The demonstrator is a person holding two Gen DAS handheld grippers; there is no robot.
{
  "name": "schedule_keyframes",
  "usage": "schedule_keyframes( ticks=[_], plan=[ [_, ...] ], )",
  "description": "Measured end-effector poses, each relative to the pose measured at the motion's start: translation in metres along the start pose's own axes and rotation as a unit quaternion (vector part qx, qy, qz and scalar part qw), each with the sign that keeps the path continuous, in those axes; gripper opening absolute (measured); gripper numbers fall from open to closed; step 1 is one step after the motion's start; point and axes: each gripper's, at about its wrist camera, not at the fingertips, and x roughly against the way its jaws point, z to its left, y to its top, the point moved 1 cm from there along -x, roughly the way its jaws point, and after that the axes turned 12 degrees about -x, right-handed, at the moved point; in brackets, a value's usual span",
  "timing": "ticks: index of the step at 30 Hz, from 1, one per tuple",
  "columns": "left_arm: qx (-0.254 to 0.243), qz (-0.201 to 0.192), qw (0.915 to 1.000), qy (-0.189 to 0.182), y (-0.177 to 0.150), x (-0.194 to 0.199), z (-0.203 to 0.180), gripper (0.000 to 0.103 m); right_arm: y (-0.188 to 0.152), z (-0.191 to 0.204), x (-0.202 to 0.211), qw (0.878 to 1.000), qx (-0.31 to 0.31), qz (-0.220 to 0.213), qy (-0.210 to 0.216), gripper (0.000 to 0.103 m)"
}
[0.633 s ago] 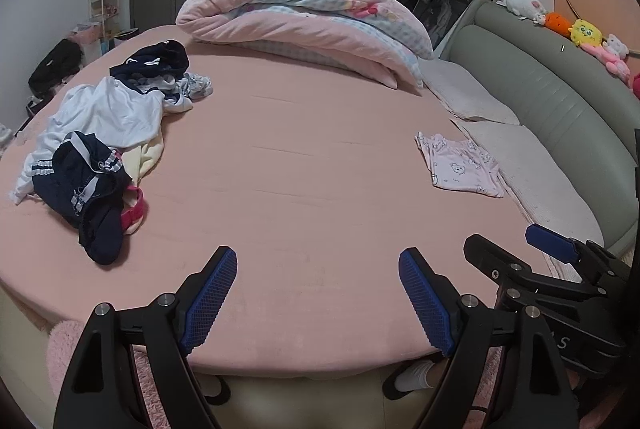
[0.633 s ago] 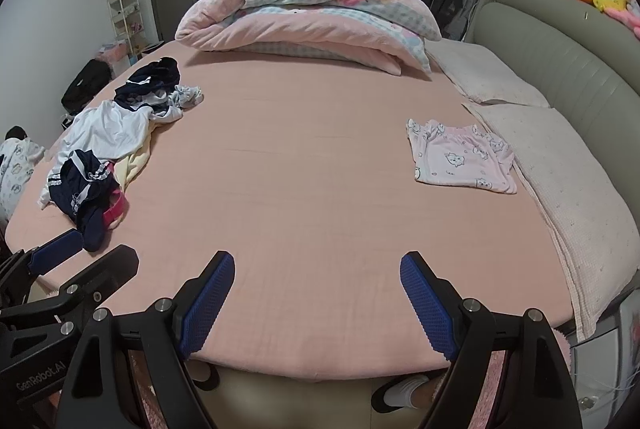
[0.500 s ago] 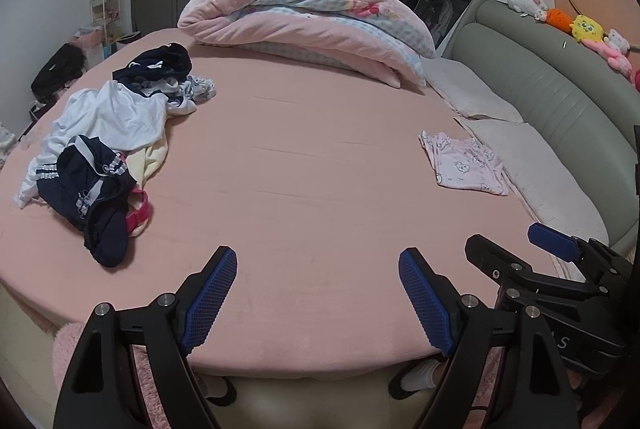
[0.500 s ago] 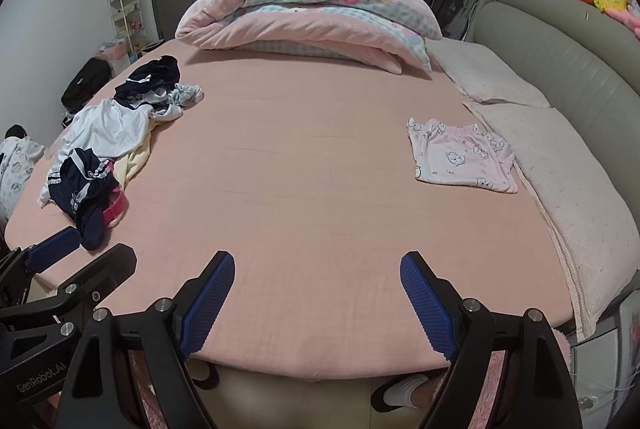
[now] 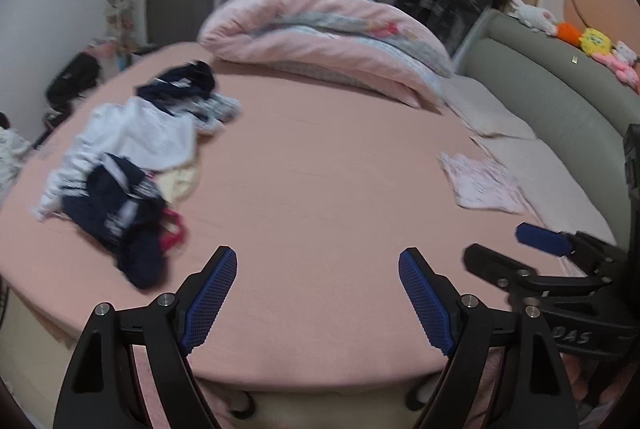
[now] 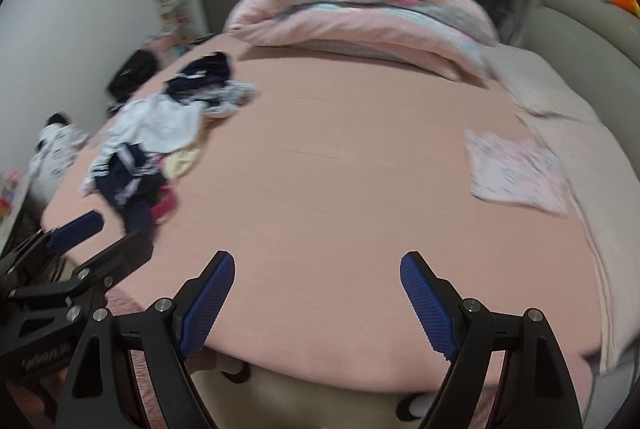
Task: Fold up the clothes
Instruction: 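Move both grippers toward the clothes pile on the bed, then grasp the navy striped shorts with both grippers and lift them from the pile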
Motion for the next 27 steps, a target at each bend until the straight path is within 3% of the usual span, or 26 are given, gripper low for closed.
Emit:
schedule_keyframes(
  ticks=[4, 10, 13, 17, 23, 27],
  plan=[
    [0.028, -0.008, 0.9994, 0.02, -0.001, 0.001, 0.053, 0.083, 0.018, 0.042, -0.009, 0.998, 0.056, -0.015, 0.025, 0.085],
    [0.095, -0.002, 0.9938, 0.057, -0.016, -0.003, 0.149, 0.083, 0.035, 0.115, -0.051, 0.991, 0.126, -0.005, 0.044, 0.085],
    [0.127, 0.009, 0.9887, 0.08, -0.027, -0.007, 0.196, 0.083, 0.034, 0.155, -0.082, 0.988, 0.151, 0.007, 0.024, 0.085],
    [0.156, 0.034, 0.9818, 0.103, -0.043, -0.021, 0.248, 0.083, 0.029, 0.203, -0.12, 0.985, 0.162, 0.039, 0.051, 0.085],
    [0.197, 0.075, 0.9741, 0.08, -0.072, -0.076, 0.301, 0.083, 0.022, 0.261, -0.183, 0.979, 0.18, 0.065, 0.063, 0.085],
    [0.23, 0.076, 0.9688, 0.052, -0.087, -0.12, 0.327, 0.083, 0.017, 0.284, -0.228, 0.977, 0.189, 0.076, 0.067, 0.085]
  ],
)
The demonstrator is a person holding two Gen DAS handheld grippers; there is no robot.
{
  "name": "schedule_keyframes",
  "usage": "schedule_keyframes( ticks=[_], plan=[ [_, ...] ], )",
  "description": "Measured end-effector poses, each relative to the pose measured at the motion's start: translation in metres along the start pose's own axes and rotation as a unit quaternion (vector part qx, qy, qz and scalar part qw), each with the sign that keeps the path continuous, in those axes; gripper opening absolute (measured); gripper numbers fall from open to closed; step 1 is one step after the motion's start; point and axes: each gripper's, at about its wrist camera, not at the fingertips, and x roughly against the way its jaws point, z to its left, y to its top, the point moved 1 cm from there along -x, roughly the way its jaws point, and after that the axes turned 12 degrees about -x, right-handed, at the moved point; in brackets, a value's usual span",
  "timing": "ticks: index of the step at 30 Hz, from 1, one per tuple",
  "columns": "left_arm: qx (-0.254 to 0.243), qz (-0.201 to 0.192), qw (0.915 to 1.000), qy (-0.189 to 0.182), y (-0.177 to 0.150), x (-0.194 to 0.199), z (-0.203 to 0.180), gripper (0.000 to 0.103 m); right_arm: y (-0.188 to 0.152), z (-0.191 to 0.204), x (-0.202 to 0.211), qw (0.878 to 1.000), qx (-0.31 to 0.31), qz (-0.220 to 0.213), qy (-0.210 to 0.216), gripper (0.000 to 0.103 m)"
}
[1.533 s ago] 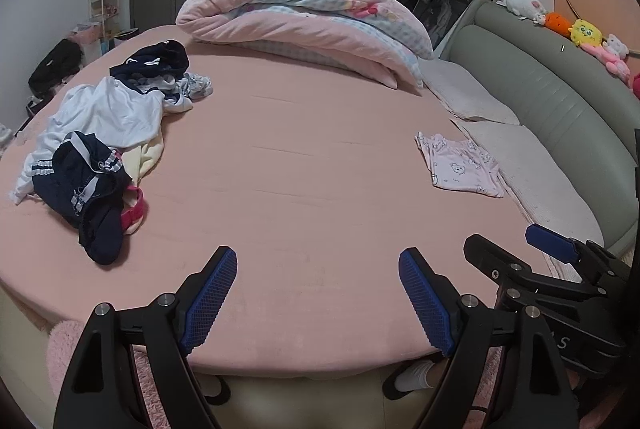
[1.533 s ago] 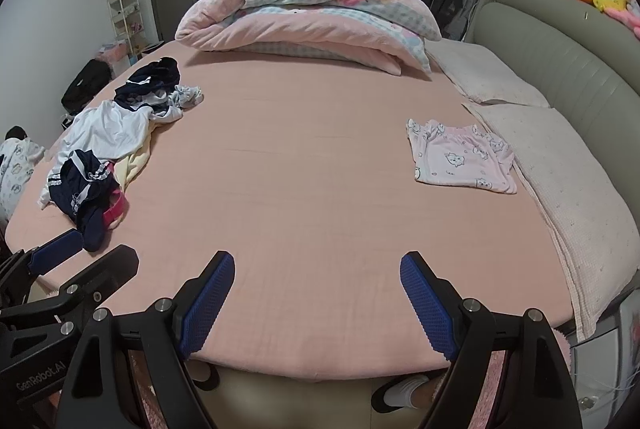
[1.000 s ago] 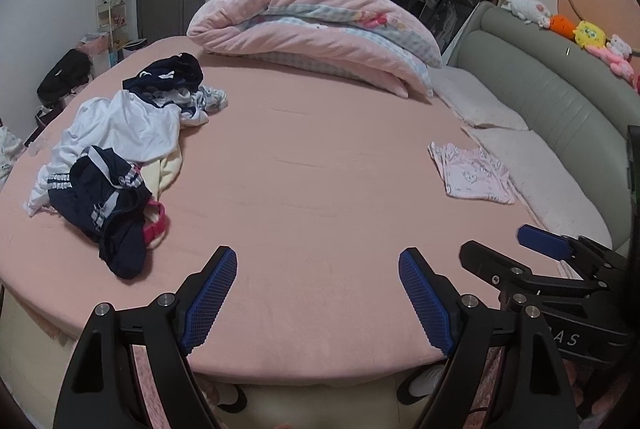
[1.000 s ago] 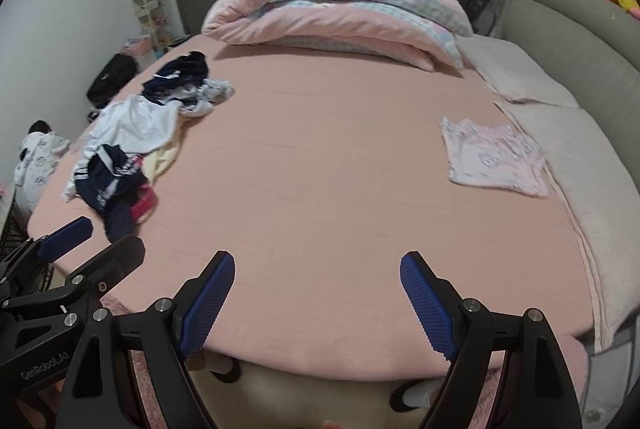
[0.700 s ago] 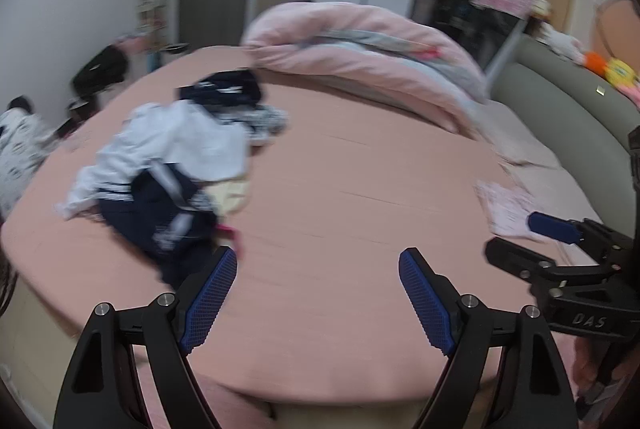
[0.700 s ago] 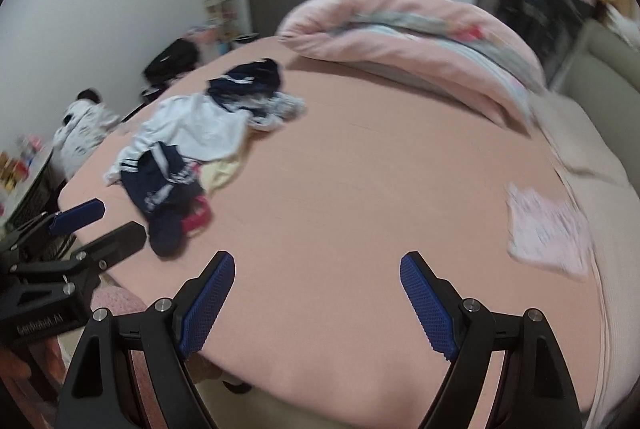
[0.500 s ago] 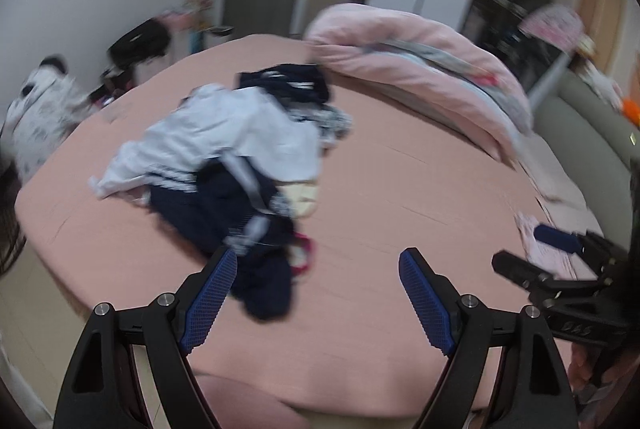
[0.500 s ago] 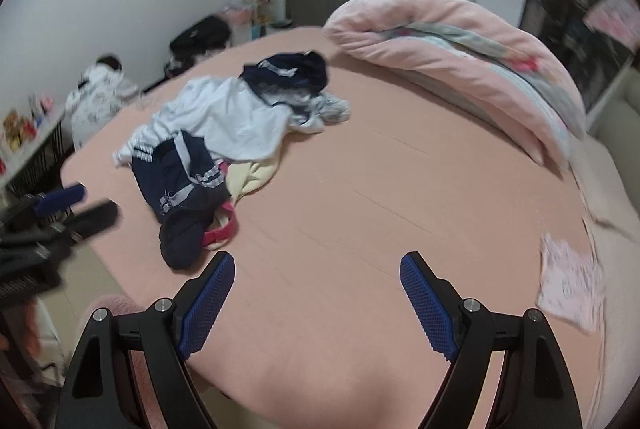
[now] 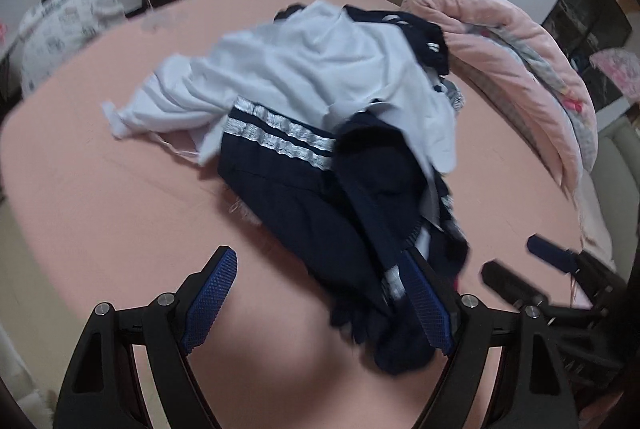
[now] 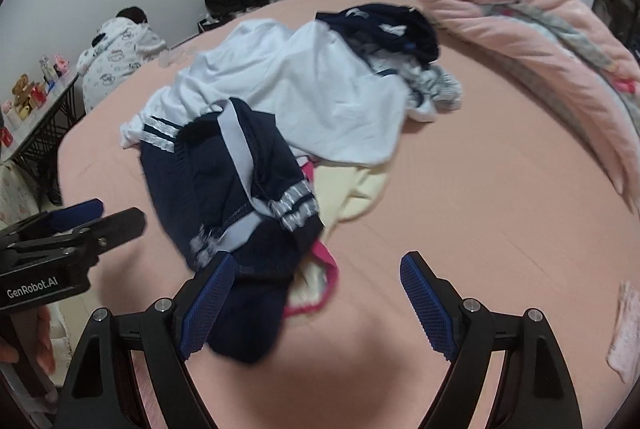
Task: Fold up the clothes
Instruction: 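Grasp the navy striped shorts with both grippers and lift them from the pile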
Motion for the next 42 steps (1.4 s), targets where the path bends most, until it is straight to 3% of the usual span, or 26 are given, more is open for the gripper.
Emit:
schedule_keyframes(
  ticks=[2, 6, 7, 8, 9, 12, 15, 21, 26, 32, 37, 42],
  plan=[
    [0.015, 0.001, 0.9999, -0.005, 0.004, -0.019, 0.01, 0.083, 0.003, 0.002, -0.022, 1.0, -0.002, 0.012, -0.001, 0.085],
    [0.04, 0.009, 0.9974, -0.059, 0.006, -0.048, 0.018, 0.082, 0.007, 0.006, -0.059, 0.999, -0.006, 0.038, 0.009, 0.084],
    [0.034, 0.01, 0.9973, -0.064, 0.006, -0.05, 0.016, 0.077, 0.008, 0.006, -0.067, 0.999, -0.008, 0.044, 0.014, 0.081],
    [0.029, 0.011, 0.9972, -0.069, 0.006, -0.053, 0.014, 0.067, 0.007, 0.008, -0.073, 0.998, -0.009, 0.051, 0.027, 0.057],
    [0.02, 0.012, 0.9975, -0.067, 0.005, -0.052, 0.009, 0.047, 0.006, 0.01, -0.078, 0.997, -0.009, 0.064, 0.042, 0.033],
    [-0.01, 0.002, 0.9991, -0.042, 0.003, -0.037, -0.004, 0.027, 0.002, 0.015, -0.072, 0.997, 0.001, 0.057, 0.043, 0.009],
    [-0.036, -0.008, 0.9983, -0.046, 0.0, -0.012, -0.019, 0.008, -0.002, 0.01, -0.047, 0.999, 0.014, 0.034, 0.039, 0.007],
    [-0.106, -0.02, 0.9905, -0.085, -0.009, 0.037, -0.076, 0.008, -0.009, -0.024, 0.013, 1.0, 0.016, -0.007, 0.021, 0.006],
    [-0.154, -0.019, 0.981, -0.117, -0.015, 0.058, -0.138, 0.008, -0.027, -0.076, 0.066, 0.999, -0.019, -0.034, 0.0, 0.006],
    [-0.187, 0.014, 0.9665, -0.174, -0.033, 0.055, -0.222, 0.008, -0.067, -0.154, 0.13, 0.995, -0.068, -0.06, -0.033, 0.006],
    [-0.19, 0.045, 0.9492, -0.247, -0.079, 0.075, -0.282, 0.008, -0.102, -0.225, 0.2, 0.988, -0.125, -0.084, -0.046, 0.006],
    [-0.212, 0.107, 0.9305, -0.279, -0.121, 0.057, -0.335, 0.009, -0.131, -0.286, 0.243, 0.98, -0.147, -0.111, -0.076, 0.007]
  ],
)
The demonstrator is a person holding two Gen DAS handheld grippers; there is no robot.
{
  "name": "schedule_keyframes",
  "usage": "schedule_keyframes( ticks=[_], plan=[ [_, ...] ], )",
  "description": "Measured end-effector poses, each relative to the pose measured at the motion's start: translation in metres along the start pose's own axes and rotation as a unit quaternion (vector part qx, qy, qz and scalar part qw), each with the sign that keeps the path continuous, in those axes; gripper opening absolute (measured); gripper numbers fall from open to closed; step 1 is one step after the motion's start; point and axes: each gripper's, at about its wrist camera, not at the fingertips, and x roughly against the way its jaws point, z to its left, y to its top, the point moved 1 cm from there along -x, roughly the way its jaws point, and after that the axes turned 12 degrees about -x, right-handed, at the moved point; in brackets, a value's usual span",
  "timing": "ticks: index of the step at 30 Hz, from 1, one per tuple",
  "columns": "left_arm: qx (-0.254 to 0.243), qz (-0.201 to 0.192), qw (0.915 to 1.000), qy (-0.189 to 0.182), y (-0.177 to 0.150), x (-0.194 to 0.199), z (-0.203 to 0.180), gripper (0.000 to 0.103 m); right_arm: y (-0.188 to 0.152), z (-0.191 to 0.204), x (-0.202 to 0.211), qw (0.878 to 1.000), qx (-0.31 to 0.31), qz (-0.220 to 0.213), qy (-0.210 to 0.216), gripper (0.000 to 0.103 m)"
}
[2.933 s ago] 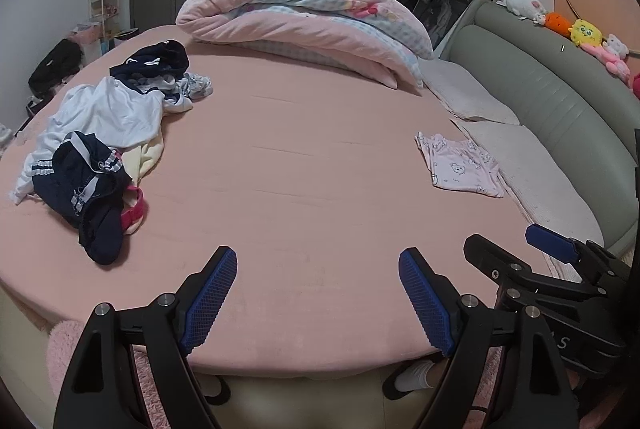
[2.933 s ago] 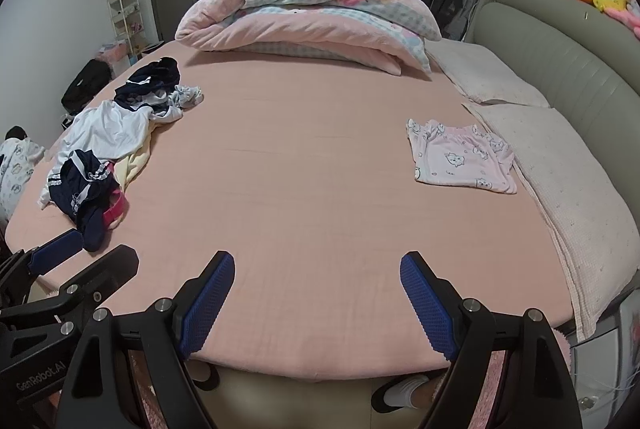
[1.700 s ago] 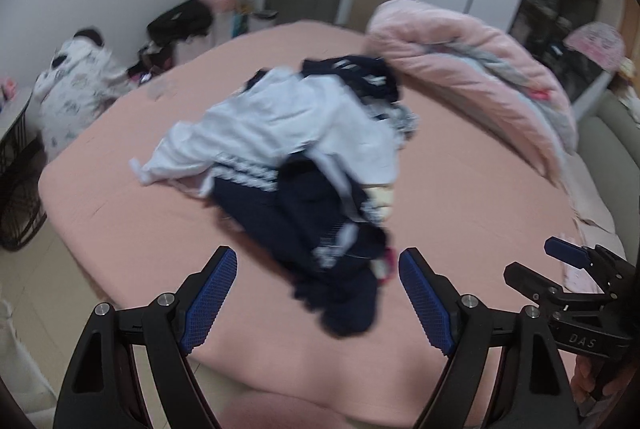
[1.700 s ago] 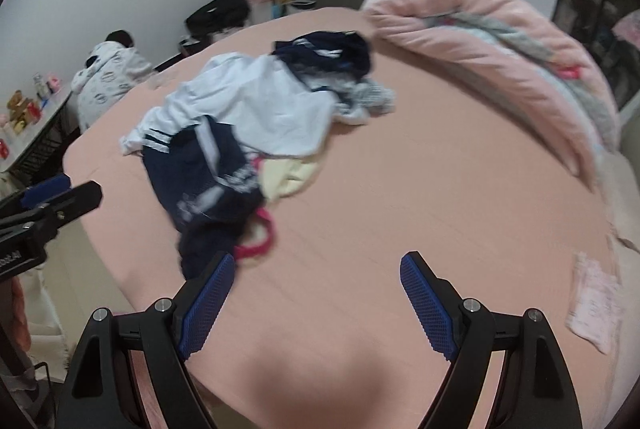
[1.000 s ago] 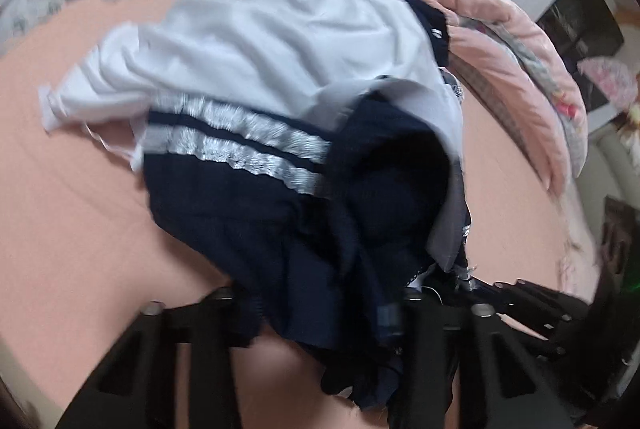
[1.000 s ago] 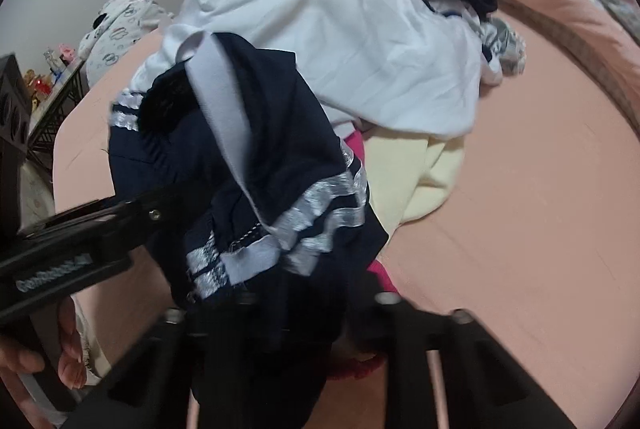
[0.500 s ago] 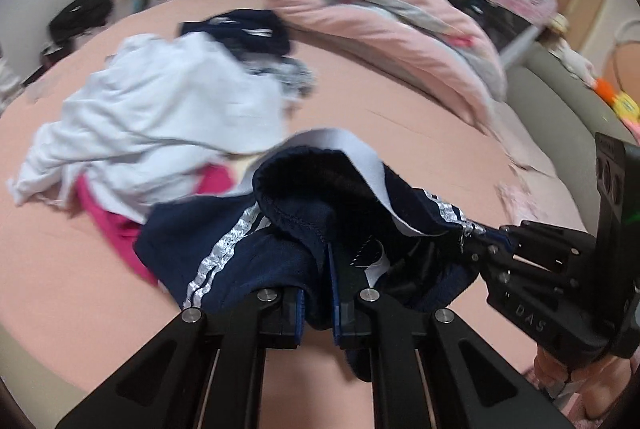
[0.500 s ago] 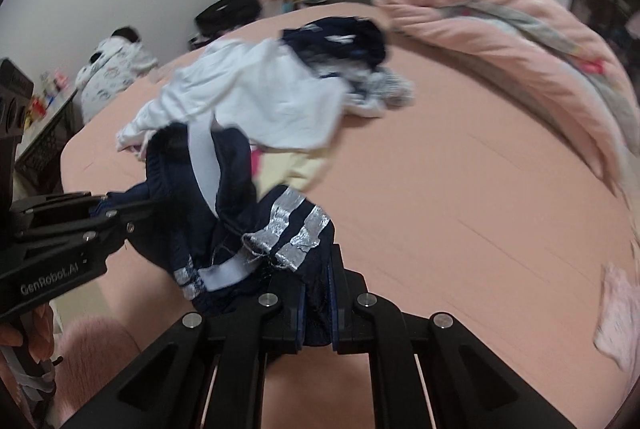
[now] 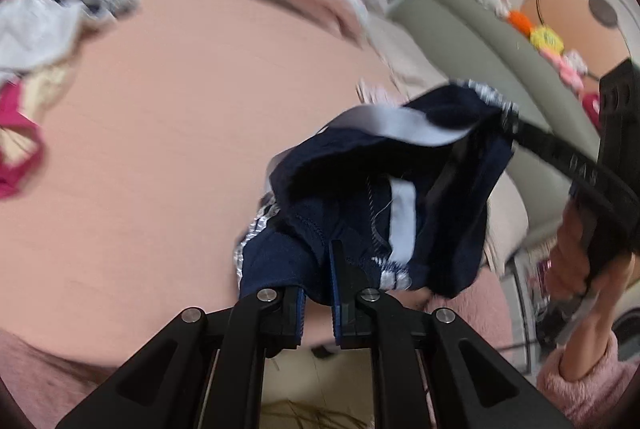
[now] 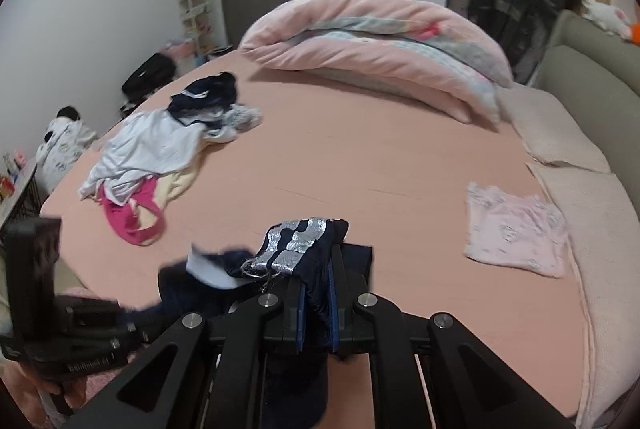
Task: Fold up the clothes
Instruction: 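Grasp the navy striped shorts with both grippers and lift them from the pile, then carry the navy shorts with both grippers to open bed space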
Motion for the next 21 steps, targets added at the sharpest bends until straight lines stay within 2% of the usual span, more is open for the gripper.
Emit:
schedule_keyframes(
  ticks=[1, 3, 5, 6, 8, 10, 12, 16, 17, 19, 20, 21],
  plan=[
    [0.003, 0.027, 0.9995, 0.014, -0.003, -0.015, 0.0, 0.01, -0.004, -0.012, -0.003, 1.0, -0.004, 0.002, -0.01, 0.007],
    [0.007, 0.07, 0.9965, 0.046, -0.01, -0.042, 0.001, 0.011, -0.027, -0.037, -0.034, 0.998, -0.01, 0.045, -0.05, 0.008],
    [0.008, 0.089, 0.9939, 0.064, -0.014, -0.054, 0.002, 0.013, -0.054, -0.061, -0.066, 0.992, -0.032, 0.1, -0.076, 0.008],
    [0.007, 0.097, 0.9927, 0.071, -0.014, -0.058, 0.003, 0.015, -0.065, -0.072, -0.072, 0.989, -0.047, 0.117, -0.073, 0.009],
    [-0.002, 0.094, 0.9921, 0.084, -0.009, -0.056, 0.003, 0.025, -0.085, -0.092, -0.076, 0.985, -0.081, 0.141, -0.059, 0.01],
    [-0.011, 0.075, 0.9935, 0.085, 0.0, -0.049, 0.001, 0.043, -0.091, -0.106, -0.069, 0.983, -0.105, 0.138, -0.057, 0.015],
    [-0.027, 0.06, 0.9939, 0.089, 0.01, -0.046, -0.001, 0.051, -0.096, -0.12, -0.06, 0.981, -0.129, 0.132, -0.06, 0.024],
    [-0.115, 0.085, 0.9845, 0.101, 0.019, -0.078, -0.025, 0.052, -0.11, -0.143, -0.051, 0.975, -0.163, 0.141, -0.062, 0.031],
    [-0.13, 0.108, 0.9808, 0.097, 0.018, -0.094, -0.03, 0.052, -0.112, -0.143, -0.052, 0.974, -0.164, 0.146, -0.061, 0.031],
    [-0.148, 0.112, 0.9772, 0.103, 0.015, -0.113, -0.035, 0.052, -0.119, -0.142, -0.057, 0.972, -0.159, 0.162, -0.054, 0.033],
    [-0.156, 0.113, 0.9752, 0.109, 0.014, -0.122, -0.037, 0.052, -0.125, -0.137, -0.064, 0.971, -0.152, 0.18, -0.045, 0.038],
    [-0.153, 0.111, 0.9736, 0.128, 0.014, -0.128, -0.035, 0.04, -0.131, -0.132, -0.071, 0.969, -0.144, 0.198, -0.036, 0.039]
  ],
)
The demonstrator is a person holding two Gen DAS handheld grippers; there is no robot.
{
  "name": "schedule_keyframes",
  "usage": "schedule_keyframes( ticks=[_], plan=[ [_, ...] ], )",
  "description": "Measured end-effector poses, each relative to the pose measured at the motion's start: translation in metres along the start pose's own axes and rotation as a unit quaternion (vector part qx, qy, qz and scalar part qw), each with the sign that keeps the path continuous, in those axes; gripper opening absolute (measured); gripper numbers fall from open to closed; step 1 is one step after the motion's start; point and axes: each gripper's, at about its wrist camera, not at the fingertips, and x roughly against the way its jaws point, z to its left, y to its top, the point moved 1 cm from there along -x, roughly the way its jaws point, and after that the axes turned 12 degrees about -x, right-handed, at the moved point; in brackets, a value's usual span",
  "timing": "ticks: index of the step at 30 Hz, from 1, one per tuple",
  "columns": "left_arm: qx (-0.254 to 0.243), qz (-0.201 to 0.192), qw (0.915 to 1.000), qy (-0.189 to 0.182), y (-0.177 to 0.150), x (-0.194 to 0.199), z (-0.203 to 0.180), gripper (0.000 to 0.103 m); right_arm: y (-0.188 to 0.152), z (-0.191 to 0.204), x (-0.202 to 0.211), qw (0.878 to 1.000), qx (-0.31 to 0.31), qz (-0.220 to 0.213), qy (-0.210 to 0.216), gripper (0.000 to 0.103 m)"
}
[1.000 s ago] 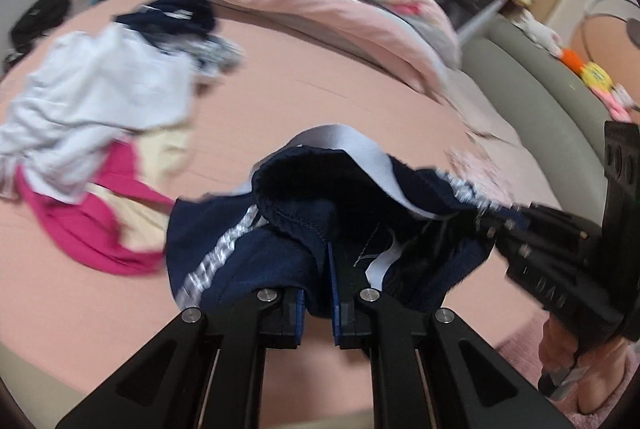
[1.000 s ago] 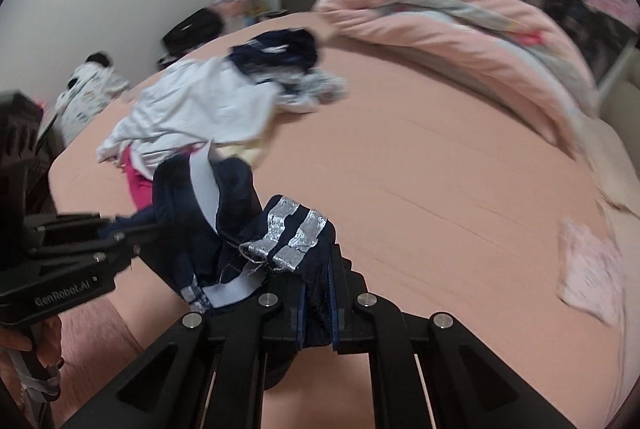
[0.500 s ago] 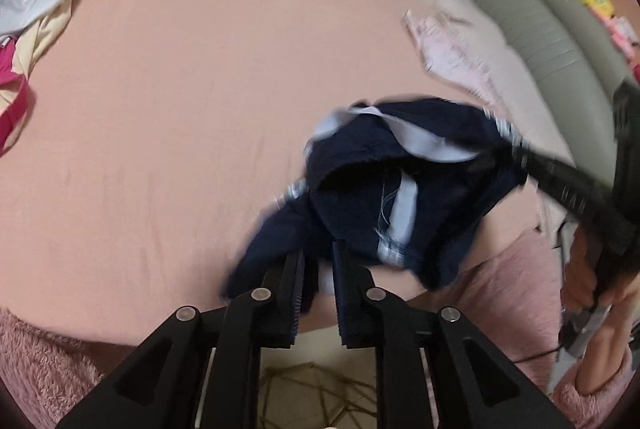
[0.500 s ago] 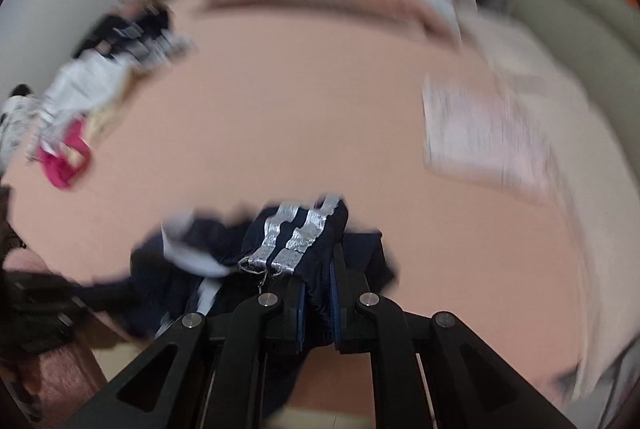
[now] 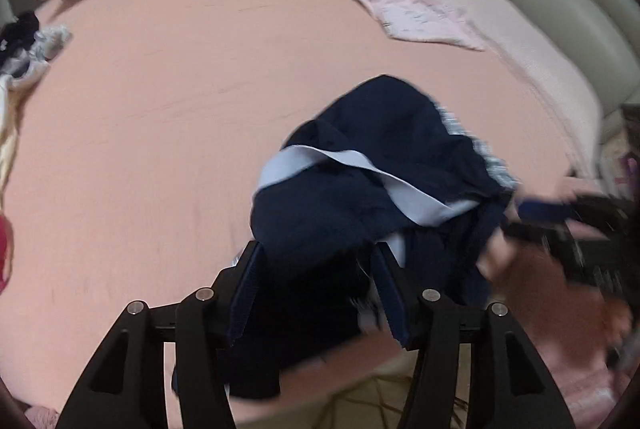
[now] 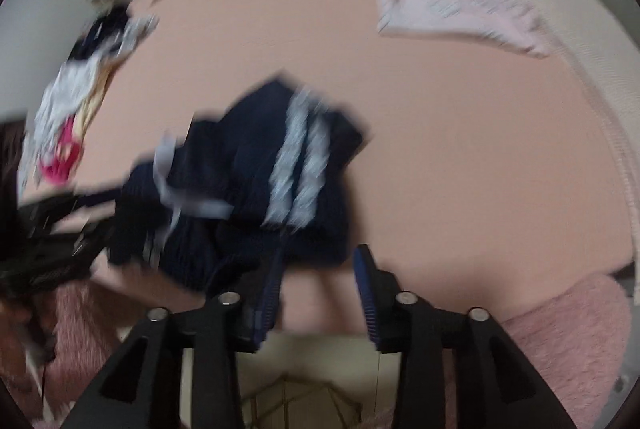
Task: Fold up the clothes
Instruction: 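Carry the navy shorts with both grippers to open bed space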
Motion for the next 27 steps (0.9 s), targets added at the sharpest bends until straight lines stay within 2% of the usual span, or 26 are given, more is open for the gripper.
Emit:
schedule_keyframes(
  ticks=[1, 2, 4, 6, 8, 9, 12, 13, 15, 17, 19, 21, 23, 25, 26, 27],
  plan=[
    [0.019, 0.002, 0.9998, 0.008, 0.001, -0.002, 0.004, 0.014, -0.004, 0.002, -0.007, 0.999, 0.025, 0.022, 0.024, 0.039],
    [0.039, 0.002, 0.9991, 0.015, 0.001, -0.004, 0.008, 0.009, -0.003, 0.003, -0.02, 0.998, 0.017, 0.043, 0.033, 0.039],
    [0.109, -0.025, 0.9934, 0.028, -0.009, 0.009, 0.025, 0.009, -0.008, 0.008, -0.029, 0.997, 0.006, 0.062, 0.052, 0.039],
    [0.17, -0.057, 0.9828, 0.043, -0.023, 0.026, 0.041, 0.009, -0.012, 0.016, -0.03, 0.995, 0.013, 0.06, 0.073, 0.039],
    [0.192, -0.067, 0.9763, 0.073, -0.033, 0.036, 0.049, 0.009, -0.015, 0.027, -0.025, 0.995, 0.034, 0.047, 0.087, 0.04],
    [0.205, -0.073, 0.972, 0.088, -0.039, 0.043, 0.054, 0.009, -0.015, 0.032, -0.024, 0.995, 0.041, 0.038, 0.088, 0.045],
    [0.263, -0.101, 0.9554, 0.09, -0.058, 0.063, 0.072, 0.009, -0.015, 0.048, -0.022, 0.993, 0.057, 0.029, 0.103, 0.047],
    [0.27, -0.103, 0.9544, 0.073, -0.062, 0.065, 0.076, 0.009, -0.017, 0.054, -0.02, 0.99, 0.063, 0.03, 0.12, 0.047],
    [0.268, -0.089, 0.9586, 0.035, -0.061, 0.054, 0.076, 0.009, -0.02, 0.063, -0.015, 0.987, 0.073, 0.023, 0.14, 0.047],
    [0.261, -0.077, 0.9616, 0.033, -0.064, 0.048, 0.077, 0.009, -0.02, 0.07, -0.008, 0.987, 0.081, 0.0, 0.138, 0.047],
    [0.255, -0.07, 0.9642, 0.016, -0.069, 0.042, 0.073, 0.009, -0.023, 0.076, -0.001, 0.989, 0.098, -0.025, 0.11, 0.048],
    [0.248, -0.057, 0.9671, -0.001, -0.072, 0.029, 0.065, 0.01, -0.014, 0.084, -0.005, 0.989, 0.131, -0.048, 0.04, 0.049],
    [0.233, -0.042, 0.9715, -0.008, -0.069, 0.015, 0.055, 0.011, -0.008, 0.089, -0.013, 0.988, 0.146, -0.058, -0.006, 0.049],
    [0.211, -0.041, 0.9765, 0.011, -0.065, 0.008, 0.047, 0.01, 0.004, 0.084, -0.025, 0.991, 0.124, -0.048, 0.016, 0.048],
    [0.201, -0.042, 0.9785, 0.021, -0.062, 0.005, 0.044, 0.009, 0.011, 0.081, -0.032, 0.993, 0.109, -0.04, 0.024, 0.03],
    [0.199, -0.05, 0.978, 0.036, -0.057, 0.011, 0.047, 0.007, 0.019, 0.078, -0.039, 0.994, 0.105, -0.034, 0.013, 0.017]
  ],
)
